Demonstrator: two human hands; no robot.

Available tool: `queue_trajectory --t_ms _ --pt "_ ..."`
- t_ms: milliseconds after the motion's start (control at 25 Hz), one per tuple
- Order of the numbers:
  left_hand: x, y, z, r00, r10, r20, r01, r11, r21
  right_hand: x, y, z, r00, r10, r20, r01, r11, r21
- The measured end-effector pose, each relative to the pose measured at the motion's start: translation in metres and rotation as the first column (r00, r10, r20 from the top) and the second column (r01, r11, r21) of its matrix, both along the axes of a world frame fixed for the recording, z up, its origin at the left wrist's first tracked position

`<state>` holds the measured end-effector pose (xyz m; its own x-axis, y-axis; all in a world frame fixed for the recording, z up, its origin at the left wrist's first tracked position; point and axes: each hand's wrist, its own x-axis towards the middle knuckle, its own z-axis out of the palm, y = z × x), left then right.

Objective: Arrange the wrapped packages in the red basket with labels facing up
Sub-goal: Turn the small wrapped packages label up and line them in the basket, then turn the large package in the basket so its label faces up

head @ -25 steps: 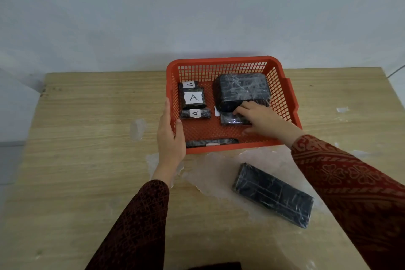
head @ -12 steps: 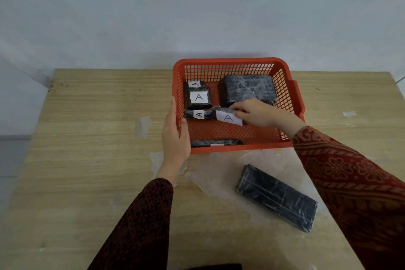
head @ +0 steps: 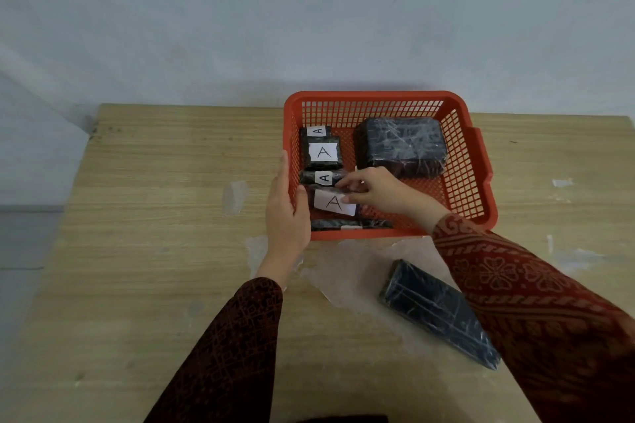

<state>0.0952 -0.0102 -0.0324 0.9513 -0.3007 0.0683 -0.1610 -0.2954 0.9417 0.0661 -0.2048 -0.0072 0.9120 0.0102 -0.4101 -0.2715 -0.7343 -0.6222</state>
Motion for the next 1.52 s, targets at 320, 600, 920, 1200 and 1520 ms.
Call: queue_trajectory --t_ms 320,600,920,1200,1520 --pt "-0.001 -0.001 0.0 1.0 0.0 0.005 0.0 1.0 0.003 0.005 0.022 -0.005 0.972 0.056 0.23 0.037 0.924 -0.38" --pt "-0.001 -0.002 0.001 0.999 0.006 -0.031 -0.006 1.0 -0.002 -0.018 -0.019 0.006 0.972 0.162 -0.173 -0.17 0.985 -0.033" --pt "-0.002 -0.001 0.005 1.0 0.003 -0.024 -0.003 1.0 -0.005 -0.016 -0.025 -0.005 0.971 0.166 -0.17 -0.175 0.984 -0.04" --pt "-0.004 -0.001 0.006 1.0 -0.01 -0.01 0.01 1.0 0.015 -0.022 -0.014 -0.005 0.996 0.087 0.011 -0.084 0.984 -0.155" --pt "-0.007 -0.019 0.029 0.908 -0.169 0.384 -0.099 0.803 0.588 -0.054 -0.037 0.009 0.925 -0.111 0.362 0.193 0.961 -0.197"
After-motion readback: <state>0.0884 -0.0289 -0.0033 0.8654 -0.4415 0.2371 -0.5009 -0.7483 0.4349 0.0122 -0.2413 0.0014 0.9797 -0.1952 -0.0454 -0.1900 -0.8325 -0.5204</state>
